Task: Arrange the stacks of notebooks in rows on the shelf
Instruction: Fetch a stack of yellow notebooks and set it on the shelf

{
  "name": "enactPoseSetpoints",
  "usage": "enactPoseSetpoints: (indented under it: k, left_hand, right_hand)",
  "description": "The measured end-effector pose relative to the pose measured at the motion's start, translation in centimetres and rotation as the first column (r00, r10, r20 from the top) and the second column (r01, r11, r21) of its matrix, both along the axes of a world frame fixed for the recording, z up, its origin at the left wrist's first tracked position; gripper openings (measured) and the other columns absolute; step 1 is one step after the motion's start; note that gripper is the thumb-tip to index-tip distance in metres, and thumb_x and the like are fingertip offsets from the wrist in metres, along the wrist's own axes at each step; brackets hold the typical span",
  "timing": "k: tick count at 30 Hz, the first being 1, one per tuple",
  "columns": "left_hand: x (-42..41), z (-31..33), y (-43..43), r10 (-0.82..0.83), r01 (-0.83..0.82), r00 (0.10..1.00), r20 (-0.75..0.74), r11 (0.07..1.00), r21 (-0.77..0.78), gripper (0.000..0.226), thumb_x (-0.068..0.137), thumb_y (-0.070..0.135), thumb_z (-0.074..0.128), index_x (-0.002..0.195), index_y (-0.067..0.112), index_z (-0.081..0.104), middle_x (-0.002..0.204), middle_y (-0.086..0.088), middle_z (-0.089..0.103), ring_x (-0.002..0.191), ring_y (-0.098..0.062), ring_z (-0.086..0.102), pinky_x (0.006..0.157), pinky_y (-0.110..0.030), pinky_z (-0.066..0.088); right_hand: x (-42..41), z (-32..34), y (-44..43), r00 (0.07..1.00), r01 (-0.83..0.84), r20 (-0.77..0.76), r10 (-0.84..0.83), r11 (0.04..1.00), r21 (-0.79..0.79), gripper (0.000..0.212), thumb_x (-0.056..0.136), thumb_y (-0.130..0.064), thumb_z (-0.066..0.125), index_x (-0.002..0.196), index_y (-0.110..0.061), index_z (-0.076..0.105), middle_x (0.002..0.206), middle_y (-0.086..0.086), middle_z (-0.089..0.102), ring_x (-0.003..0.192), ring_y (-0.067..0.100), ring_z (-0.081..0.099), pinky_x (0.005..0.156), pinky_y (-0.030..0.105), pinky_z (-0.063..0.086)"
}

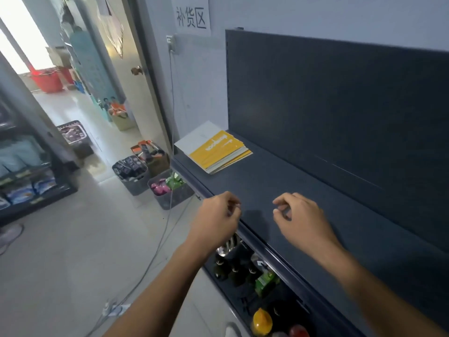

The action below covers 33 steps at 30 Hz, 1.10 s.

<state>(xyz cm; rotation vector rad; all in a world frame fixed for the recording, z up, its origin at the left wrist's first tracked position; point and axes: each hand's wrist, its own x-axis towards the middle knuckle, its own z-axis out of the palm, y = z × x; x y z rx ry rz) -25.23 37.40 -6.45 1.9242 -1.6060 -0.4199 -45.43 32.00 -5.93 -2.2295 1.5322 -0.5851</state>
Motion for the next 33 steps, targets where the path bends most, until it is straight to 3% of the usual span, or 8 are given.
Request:
enactPoseSetpoints:
  k: [6,10,14,19,23,28,33]
  left_hand:
    - [7.3,0.4,-6.5,0.000,-0.001,1.000,0.022,1.000,0.016,0.016,0.097,0.029,0.054,0.107,0.026,0.066,0.091,0.013,0.068,0.078,-0.001,0.066,0.074,-0.030,0.058]
    - [12.2,0.3,-9.4,0.048,-0.048,0.998,0.040,0.999,0.009,0.019,0.096,0.026,0.053,0.106,0.026,0.069,0.083,0.015,0.068,0.076,0.000,0.064,0.069,-0.025,0.054]
    - [16.7,0.3,-11.4,0.061,-0.062,0.998,0.025,0.998,0.029,0.018,0.095,0.029,0.052,0.104,0.027,0.068,0.088,0.014,0.069,0.079,-0.004,0.067,0.074,-0.035,0.057]
    - [22.0,0.5,-15.1,0.038,-0.038,0.999,0.028,0.999,-0.006,0.018,0.093,0.032,0.053,0.102,0.030,0.068,0.088,0.016,0.067,0.078,-0.001,0.063,0.074,-0.033,0.055]
    - [26.0,0.2,-17.8,-0.060,0.060,0.998,0.030,0.998,-0.012,0.018,0.095,0.034,0.053,0.106,0.029,0.068,0.090,0.015,0.068,0.080,-0.002,0.062,0.076,-0.029,0.053]
    - [29.6,-0.1,-20.3,-0.251,0.250,0.966,0.055,0.968,0.030,0.021,0.097,0.032,0.051,0.111,0.026,0.066,0.096,0.011,0.069,0.083,-0.008,0.066,0.081,-0.035,0.056]
    - [31.7,-0.3,-22.7,-0.381,0.381,0.923,0.048,0.924,0.028,0.018,0.098,0.028,0.053,0.109,0.024,0.066,0.097,0.011,0.069,0.074,-0.005,0.065,0.074,-0.029,0.052]
  right_hand:
    - [7.7,-0.8,-7.0,1.000,-0.026,-0.008,0.026,0.999,0.045,0.010,0.094,-0.034,0.059,0.103,-0.033,0.061,0.098,-0.015,0.060,0.083,0.007,0.061,0.071,0.034,0.055]
    - [12.7,-0.9,-11.0,0.997,-0.072,-0.016,0.073,0.996,0.058,0.011,0.094,-0.032,0.059,0.105,-0.031,0.062,0.099,-0.015,0.060,0.083,0.007,0.061,0.071,0.031,0.053]
    - [17.0,-0.9,-13.5,0.996,-0.079,-0.046,0.082,0.994,0.074,0.009,0.094,-0.032,0.059,0.103,-0.031,0.062,0.097,-0.016,0.060,0.082,0.008,0.061,0.069,0.031,0.052]
    - [21.1,-1.2,-15.7,0.999,-0.034,-0.021,0.036,0.995,0.093,0.015,0.096,-0.027,0.056,0.107,-0.023,0.065,0.097,-0.011,0.060,0.083,0.013,0.062,0.074,0.040,0.056]
    - [23.9,-1.5,-16.3,0.998,0.061,-0.032,-0.059,0.996,0.071,0.016,0.094,-0.025,0.057,0.108,-0.022,0.065,0.101,-0.007,0.062,0.088,0.014,0.061,0.074,0.039,0.056]
    - [27.1,-2.0,-15.8,0.968,0.248,-0.047,-0.245,0.964,0.091,0.013,0.093,-0.030,0.058,0.104,-0.027,0.063,0.096,-0.010,0.061,0.086,0.012,0.061,0.075,0.037,0.055]
    - [29.0,-2.4,-14.9,0.919,0.394,-0.042,-0.392,0.915,0.090,0.013,0.091,-0.032,0.058,0.103,-0.029,0.064,0.094,-0.011,0.062,0.085,0.012,0.060,0.073,0.034,0.053]
